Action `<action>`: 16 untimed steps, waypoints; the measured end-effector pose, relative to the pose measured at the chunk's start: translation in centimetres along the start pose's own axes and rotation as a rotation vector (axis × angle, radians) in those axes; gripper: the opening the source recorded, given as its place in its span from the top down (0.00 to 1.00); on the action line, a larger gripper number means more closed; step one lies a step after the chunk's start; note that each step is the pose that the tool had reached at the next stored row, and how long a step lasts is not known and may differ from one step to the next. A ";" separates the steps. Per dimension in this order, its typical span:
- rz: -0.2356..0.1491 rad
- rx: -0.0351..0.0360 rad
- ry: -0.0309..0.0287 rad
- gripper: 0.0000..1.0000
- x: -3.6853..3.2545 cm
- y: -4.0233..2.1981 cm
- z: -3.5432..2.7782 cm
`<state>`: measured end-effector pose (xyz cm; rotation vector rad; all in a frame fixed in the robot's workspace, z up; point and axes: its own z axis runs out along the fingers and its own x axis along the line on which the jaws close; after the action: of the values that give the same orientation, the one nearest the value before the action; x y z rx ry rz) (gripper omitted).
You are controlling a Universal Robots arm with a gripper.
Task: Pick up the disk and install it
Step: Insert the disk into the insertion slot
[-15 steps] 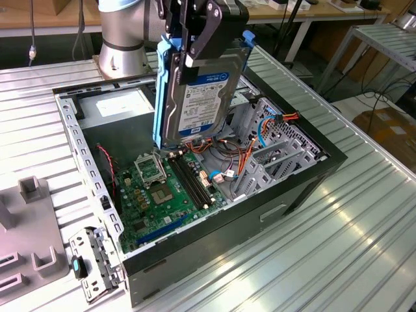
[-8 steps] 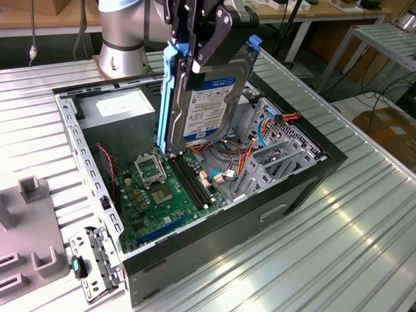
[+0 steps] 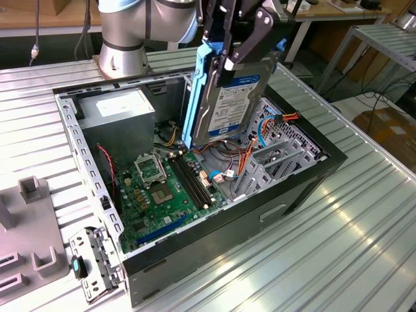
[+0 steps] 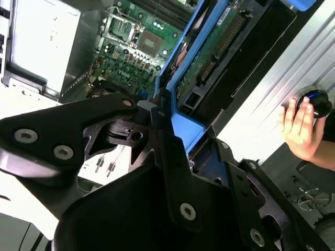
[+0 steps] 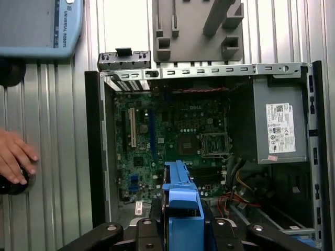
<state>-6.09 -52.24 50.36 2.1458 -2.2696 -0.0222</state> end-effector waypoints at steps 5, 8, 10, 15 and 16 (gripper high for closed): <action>0.000 -0.0001 0.0000 0.63 0.15 -1.72 -0.01; 0.000 0.0007 0.0000 0.63 0.52 -1.84 0.17; 0.001 0.0024 -0.0004 0.63 0.66 -1.93 0.35; 0.006 0.0047 -0.0005 0.63 0.76 -2.56 0.86; 0.009 0.0053 -0.0004 0.63 0.74 -2.83 0.96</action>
<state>-3.33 -53.14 49.33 2.1386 -2.2819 -0.0165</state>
